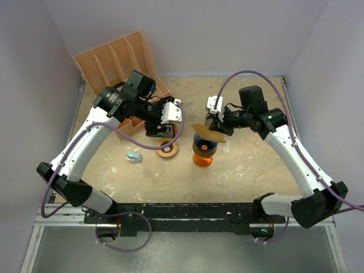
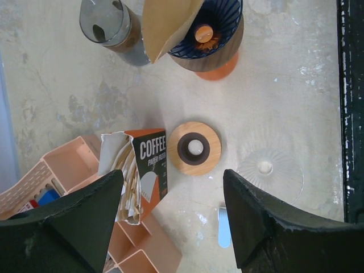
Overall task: Place the coffee filter in the dripper
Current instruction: Place the coffee filter in the coffee dripper.
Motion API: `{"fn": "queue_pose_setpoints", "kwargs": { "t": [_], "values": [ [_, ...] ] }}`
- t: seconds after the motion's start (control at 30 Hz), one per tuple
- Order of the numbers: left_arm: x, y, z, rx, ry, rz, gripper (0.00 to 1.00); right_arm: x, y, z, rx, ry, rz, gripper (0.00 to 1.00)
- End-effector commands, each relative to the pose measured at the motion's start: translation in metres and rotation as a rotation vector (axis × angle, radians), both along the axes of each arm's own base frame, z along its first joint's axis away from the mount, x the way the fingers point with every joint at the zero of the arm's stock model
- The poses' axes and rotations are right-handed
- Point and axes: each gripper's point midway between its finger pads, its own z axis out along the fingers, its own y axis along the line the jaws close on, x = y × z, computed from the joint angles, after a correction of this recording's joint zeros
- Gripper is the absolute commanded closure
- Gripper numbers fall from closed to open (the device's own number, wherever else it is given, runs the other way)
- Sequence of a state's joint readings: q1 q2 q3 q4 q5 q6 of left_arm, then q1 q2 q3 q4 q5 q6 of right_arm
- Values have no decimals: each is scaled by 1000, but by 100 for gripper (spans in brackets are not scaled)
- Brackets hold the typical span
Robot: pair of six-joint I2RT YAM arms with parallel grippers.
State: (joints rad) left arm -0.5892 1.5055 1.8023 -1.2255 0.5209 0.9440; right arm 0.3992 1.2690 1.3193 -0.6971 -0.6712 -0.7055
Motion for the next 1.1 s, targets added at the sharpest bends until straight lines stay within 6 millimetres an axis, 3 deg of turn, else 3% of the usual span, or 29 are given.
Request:
{"fn": "queue_pose_setpoints", "kwargs": {
  "t": [0.0,0.2,0.6,1.07],
  "values": [
    [-11,-11,6,-71,15,-42,32,7,5,17,29,-37,-12,94],
    [-21,-19,9,-90,25,-80,33,6,4,16,31,-33,-21,88],
    [-32,-33,-6,-50,60,-137,33,0,3,12,44,4,-37,74],
    [-60,-62,-6,-36,46,-294,34,5,0,9,50,34,-57,66]
  ]
}}
